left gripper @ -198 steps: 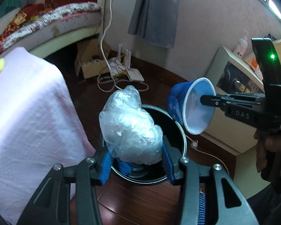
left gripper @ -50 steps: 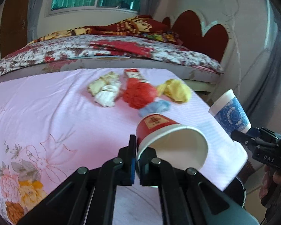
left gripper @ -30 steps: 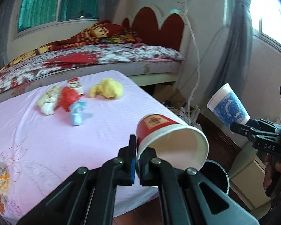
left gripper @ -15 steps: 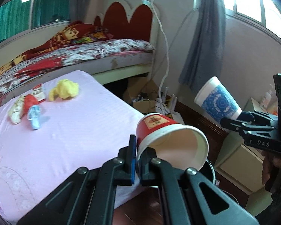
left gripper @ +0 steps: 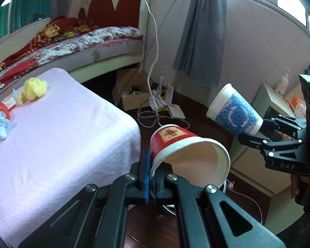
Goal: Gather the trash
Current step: 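Lift both cups and carry them over the black bin, then open both tools to drop the cups into the bin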
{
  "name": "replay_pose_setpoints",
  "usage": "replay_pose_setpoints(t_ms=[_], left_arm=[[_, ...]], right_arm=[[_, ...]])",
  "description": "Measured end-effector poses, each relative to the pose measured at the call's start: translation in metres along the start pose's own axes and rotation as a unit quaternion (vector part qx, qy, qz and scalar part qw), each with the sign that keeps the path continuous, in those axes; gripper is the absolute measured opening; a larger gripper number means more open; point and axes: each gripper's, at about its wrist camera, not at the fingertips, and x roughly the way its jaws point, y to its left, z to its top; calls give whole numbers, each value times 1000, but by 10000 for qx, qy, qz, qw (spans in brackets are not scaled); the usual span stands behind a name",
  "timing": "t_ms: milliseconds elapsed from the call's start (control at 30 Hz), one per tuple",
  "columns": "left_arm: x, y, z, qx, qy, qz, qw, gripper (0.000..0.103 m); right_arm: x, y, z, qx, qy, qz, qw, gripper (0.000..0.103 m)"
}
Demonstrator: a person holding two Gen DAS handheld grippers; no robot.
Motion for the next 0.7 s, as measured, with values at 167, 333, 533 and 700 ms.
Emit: replay_pose_setpoints(t_ms=[167,333,533,700], left_arm=[[24,-13,-8,113,262,-159,9995,3],[50,-27,-18,239,566,-357,9975,3],[77,-35,-31,285,955,-525,9936,3],[97,-40,-43,365,1357,-831,9866,4]], right_arm=[[16,-14,-22,21,323,56,9995,58],[35,-16,-39,-109,654,120,9977,58],[62,-11,-59,-367,1100,231,9930,58],[91,-7,-72,-506,1521,365,9864,64]])
